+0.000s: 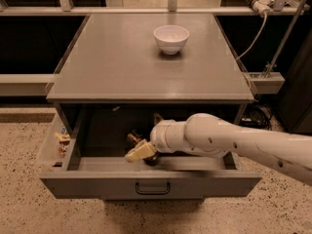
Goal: Pick orange can from top drawer and place on counter
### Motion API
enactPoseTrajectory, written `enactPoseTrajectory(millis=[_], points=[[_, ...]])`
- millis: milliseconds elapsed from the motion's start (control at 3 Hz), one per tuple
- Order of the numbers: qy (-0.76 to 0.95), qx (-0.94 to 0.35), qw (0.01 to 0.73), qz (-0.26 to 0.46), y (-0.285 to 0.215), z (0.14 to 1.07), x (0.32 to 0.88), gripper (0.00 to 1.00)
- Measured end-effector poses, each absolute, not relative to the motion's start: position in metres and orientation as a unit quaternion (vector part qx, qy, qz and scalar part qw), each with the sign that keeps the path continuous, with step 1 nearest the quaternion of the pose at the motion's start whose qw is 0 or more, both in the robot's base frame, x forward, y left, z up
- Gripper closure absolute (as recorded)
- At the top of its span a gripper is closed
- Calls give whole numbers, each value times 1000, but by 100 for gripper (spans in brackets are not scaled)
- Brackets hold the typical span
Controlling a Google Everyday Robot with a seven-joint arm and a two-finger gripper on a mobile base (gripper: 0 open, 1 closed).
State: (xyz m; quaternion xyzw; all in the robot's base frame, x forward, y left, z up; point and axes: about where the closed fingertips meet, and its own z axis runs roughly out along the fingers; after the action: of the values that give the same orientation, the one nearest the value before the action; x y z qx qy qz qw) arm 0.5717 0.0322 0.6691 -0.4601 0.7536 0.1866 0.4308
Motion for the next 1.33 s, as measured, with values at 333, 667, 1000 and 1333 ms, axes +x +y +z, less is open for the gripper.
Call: enactPoseTrajectory(millis=[333, 667, 1000, 1333], points=[[762, -462, 415, 184, 34, 651, 573, 0], [771, -463, 398, 180, 34, 633, 574, 0], [780, -463, 382, 177, 31, 613, 572, 18], [780, -463, 382, 177, 31, 612, 572, 41]])
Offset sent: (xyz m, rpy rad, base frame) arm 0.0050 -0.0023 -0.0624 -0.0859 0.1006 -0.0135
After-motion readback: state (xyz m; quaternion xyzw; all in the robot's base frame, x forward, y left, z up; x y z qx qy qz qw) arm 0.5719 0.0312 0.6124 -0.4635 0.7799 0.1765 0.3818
